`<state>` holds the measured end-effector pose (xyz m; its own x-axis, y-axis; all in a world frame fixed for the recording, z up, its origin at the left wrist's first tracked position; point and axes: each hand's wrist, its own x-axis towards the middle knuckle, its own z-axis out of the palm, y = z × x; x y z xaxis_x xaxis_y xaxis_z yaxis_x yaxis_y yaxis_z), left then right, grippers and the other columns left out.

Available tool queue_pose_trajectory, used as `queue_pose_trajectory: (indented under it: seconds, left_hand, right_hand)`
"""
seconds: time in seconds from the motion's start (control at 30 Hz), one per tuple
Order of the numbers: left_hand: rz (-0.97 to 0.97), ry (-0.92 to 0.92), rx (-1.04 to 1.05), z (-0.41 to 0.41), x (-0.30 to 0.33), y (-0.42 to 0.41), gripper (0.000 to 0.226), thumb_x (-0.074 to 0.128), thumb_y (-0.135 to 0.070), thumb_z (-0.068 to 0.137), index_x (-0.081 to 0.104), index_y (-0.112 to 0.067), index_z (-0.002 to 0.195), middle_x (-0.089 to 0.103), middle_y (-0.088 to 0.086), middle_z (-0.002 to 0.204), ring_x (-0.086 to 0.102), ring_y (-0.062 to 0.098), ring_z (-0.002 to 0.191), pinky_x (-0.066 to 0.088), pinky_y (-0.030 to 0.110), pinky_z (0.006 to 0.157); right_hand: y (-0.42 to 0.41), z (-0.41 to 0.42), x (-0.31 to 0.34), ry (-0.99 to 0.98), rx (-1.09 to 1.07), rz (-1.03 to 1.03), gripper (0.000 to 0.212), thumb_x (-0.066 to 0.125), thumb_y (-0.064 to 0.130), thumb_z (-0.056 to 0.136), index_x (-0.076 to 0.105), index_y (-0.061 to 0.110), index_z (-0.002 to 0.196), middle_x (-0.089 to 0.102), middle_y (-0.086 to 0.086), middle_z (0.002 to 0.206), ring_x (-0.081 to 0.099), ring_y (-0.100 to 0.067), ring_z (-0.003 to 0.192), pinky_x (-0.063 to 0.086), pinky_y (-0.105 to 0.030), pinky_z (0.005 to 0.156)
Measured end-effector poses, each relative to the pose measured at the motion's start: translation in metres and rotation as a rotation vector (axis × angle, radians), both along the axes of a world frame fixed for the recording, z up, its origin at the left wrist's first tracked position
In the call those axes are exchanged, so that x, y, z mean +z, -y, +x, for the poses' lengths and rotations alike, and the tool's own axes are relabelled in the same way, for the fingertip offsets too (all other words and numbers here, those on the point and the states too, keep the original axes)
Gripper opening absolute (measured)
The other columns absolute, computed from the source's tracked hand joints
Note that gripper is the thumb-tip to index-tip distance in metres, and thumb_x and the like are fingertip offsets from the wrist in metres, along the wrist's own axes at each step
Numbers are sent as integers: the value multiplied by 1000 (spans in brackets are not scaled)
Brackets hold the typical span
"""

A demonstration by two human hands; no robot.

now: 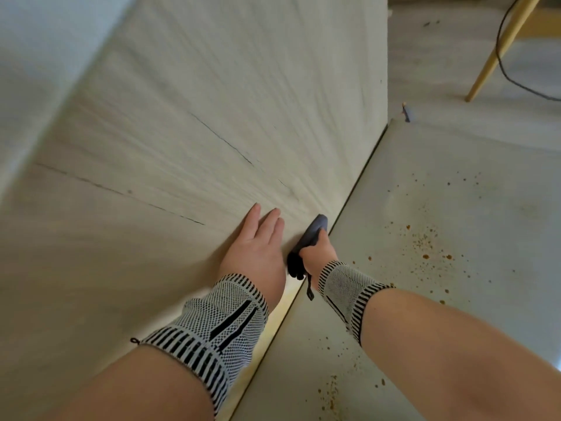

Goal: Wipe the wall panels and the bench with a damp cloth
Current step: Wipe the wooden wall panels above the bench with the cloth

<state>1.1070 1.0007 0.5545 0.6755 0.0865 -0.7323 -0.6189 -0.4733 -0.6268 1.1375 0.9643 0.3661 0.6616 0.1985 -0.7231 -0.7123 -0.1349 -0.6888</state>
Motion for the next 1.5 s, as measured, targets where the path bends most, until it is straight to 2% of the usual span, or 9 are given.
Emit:
queue_pose_trajectory:
  seconds: [0.2, 0.47, 0.6, 0.77, 0.9, 1.03, 1.13, 1.37, 1.5]
  left_hand:
    - [-100, 209, 53, -16, 62, -2, 57, 21, -31, 104, 19, -7, 156, -8, 17, 164, -19, 35, 149, -16, 59, 114]
    - [-328, 398, 242, -81, 141, -16, 61, 32, -22, 100, 13, -9, 156, 4, 6, 163, -8, 28, 151, 5, 47, 122]
    - [-742, 707, 766, -129, 175, -12, 53, 36, -24, 104, 22, -16, 155, 15, 1, 164, 15, 19, 150, 22, 36, 119]
    - [-1241, 975, 1198, -196, 216, -8, 49, 38, -37, 105, 40, -14, 148, 44, 8, 151, 42, 25, 138, 32, 37, 114]
    - [-1770, 1084, 1543, -240, 237, -12, 26, 47, -45, 101, 59, -23, 104, 61, 5, 119, 59, 28, 119, 44, 41, 102]
    - [-1989, 1266, 1750, -284, 242, -26, 27, 64, -43, 92, 63, -21, 107, 69, 7, 114, 64, 27, 109, 52, 48, 97]
    - [-2008, 1464, 1825, -314, 239, -38, 22, 59, -27, 98, 59, -17, 117, 67, 8, 110, 63, 26, 104, 56, 46, 87]
    - [-2176, 1756, 1988, -343, 229, -41, 19, 51, -21, 99, 60, -14, 115, 68, 9, 105, 62, 27, 98, 52, 35, 71]
    - [-2205, 1838, 2054, -323, 215, -24, 21, 49, -21, 98, 61, -8, 109, 69, 14, 104, 62, 28, 97, 50, 35, 69]
  right_hand:
    - [14, 12, 96, 1, -113, 118, 77, 44, 0, 94, 9, 32, 155, 40, -13, 143, 55, -34, 109, 49, -34, 67]
    - [8, -13, 227, 249, -228, 322, 80, 49, -3, 88, 22, 35, 153, 28, -7, 155, 49, -37, 124, 53, -43, 85]
    - [25, -57, 283, 345, -51, 436, 75, 46, -8, 88, 32, 31, 151, 43, -8, 145, 62, -29, 90, 55, -45, 75]
    - [46, -135, 332, 457, 232, 394, 63, 46, -11, 83, 48, 18, 139, 63, -12, 114, 63, -36, 101, 53, -54, 89]
    - [50, -193, 371, 631, 512, 311, 69, 53, -8, 76, 51, 27, 135, 67, -4, 108, 67, -30, 96, 56, -52, 84]
    - [44, -239, 399, 774, 763, 320, 69, 50, -13, 77, 53, 27, 134, 64, 1, 108, 61, -10, 91, 51, -17, 66]
    - [31, -255, 404, 842, 871, 302, 63, 54, -7, 78, 55, 28, 131, 62, 0, 117, 60, -13, 100, 54, -24, 80]
    - [10, -247, 394, 698, 795, 269, 69, 67, 19, 88, 33, 27, 148, 47, 2, 132, 57, -15, 109, 48, -37, 95]
    - [14, -215, 388, 361, 985, 363, 31, 64, 25, 92, 61, 15, 121, 66, -5, 119, 59, -21, 110, 46, -45, 100]
